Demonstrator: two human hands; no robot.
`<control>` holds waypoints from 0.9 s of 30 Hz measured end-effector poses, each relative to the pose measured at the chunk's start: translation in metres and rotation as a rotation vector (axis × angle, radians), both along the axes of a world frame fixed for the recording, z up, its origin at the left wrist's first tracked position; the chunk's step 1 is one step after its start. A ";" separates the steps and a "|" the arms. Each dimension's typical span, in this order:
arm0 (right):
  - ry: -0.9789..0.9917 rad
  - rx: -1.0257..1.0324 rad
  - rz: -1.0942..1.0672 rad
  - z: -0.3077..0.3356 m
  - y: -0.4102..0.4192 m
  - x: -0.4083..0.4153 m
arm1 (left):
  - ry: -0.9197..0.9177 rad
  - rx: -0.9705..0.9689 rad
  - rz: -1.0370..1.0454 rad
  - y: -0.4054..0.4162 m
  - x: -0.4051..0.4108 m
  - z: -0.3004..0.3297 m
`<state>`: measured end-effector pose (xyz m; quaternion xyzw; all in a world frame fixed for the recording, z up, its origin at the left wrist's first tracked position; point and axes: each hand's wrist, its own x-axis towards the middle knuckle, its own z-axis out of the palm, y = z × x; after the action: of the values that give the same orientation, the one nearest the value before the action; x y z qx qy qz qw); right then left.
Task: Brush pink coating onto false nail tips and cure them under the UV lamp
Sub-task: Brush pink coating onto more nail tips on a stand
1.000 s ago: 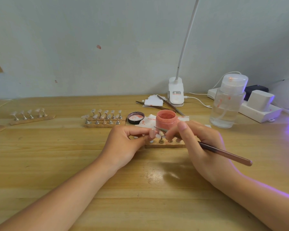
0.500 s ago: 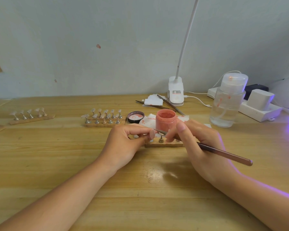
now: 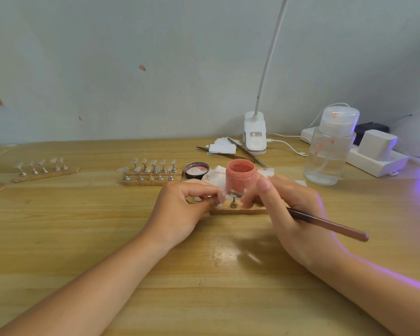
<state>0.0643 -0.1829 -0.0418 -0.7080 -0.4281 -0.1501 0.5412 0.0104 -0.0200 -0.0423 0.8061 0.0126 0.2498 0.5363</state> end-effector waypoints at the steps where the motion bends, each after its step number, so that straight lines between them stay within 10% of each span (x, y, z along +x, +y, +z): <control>1: -0.011 -0.019 -0.014 0.000 0.001 0.000 | 0.000 0.002 0.001 0.000 0.000 0.000; 27: -0.064 -0.022 -0.021 0.003 0.001 0.000 | 0.052 0.027 0.044 0.001 -0.001 0.001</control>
<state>0.0642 -0.1820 -0.0392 -0.7133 -0.4393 -0.1736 0.5177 0.0091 -0.0194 -0.0412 0.8189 0.0410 0.2409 0.5193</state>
